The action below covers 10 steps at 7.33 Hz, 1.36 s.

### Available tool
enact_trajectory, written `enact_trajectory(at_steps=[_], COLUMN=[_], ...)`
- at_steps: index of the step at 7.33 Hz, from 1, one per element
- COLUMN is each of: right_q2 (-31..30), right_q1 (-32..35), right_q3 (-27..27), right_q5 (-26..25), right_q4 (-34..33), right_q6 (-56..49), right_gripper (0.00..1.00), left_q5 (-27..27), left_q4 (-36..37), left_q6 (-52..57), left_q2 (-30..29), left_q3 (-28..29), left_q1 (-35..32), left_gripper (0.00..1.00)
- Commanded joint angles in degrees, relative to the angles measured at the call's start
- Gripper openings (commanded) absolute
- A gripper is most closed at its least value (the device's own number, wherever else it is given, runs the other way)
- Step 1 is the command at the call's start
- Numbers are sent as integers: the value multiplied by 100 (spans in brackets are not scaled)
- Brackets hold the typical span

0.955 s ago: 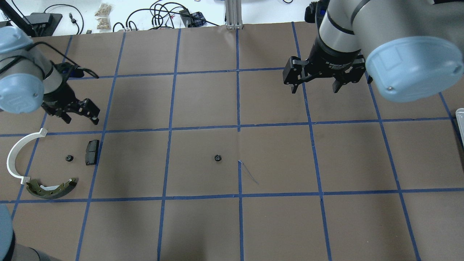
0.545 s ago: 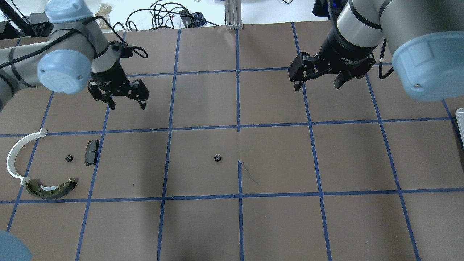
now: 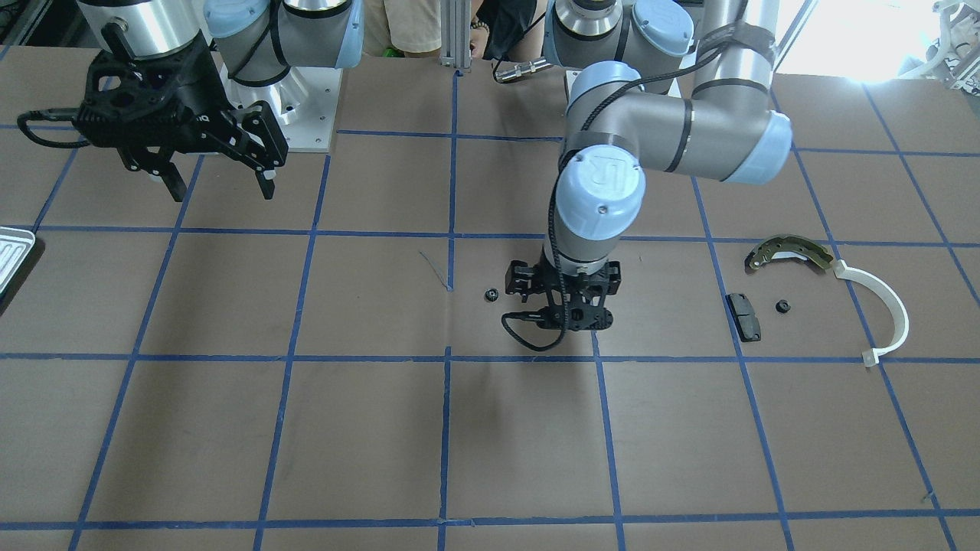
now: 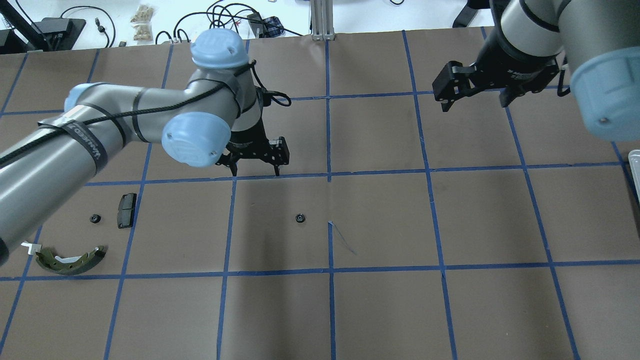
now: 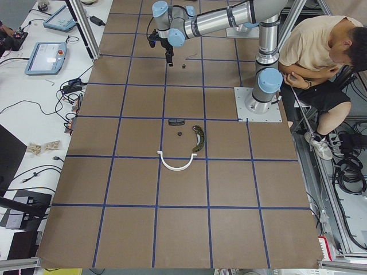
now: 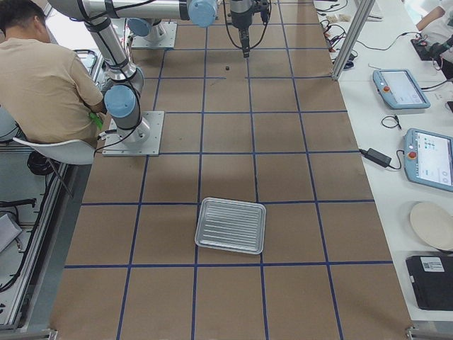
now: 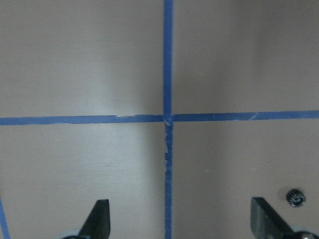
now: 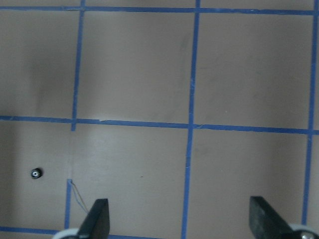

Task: Place bearing gear from tray to pile

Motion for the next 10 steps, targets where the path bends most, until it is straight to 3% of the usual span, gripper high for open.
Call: enact_trajectory(at_steps=[1,3,5,7,9,10], right_q2=[-39,214,749,761,787,778], right_q1=[1,-16,-16,-16,-25,-25], right_q3=[-9,-132,-728,-678,-643,-625], right_q5=[230,276,215,241,276,268], right_q4=[-54,-98,-55,-37,-159,-178], right_q6=[65,74,74,74,-13,65], right_gripper=[100,100,100,100,100,100], left_q5=[-168,-142,-159,-168,-168,-177], left_q4=[1478,1695,1765,1818,1818,1818], left_q6=[-419,-438,-420,-429,-429,-438], left_q2=[-122,-236,-359,-447,-517,-561], left_q3=[-896,-1049,-1049,-1058,-1067,-1049], left_q1=[-381,-662,-681,-681,-681,-681], left_gripper=[100,100,99,78,78,69])
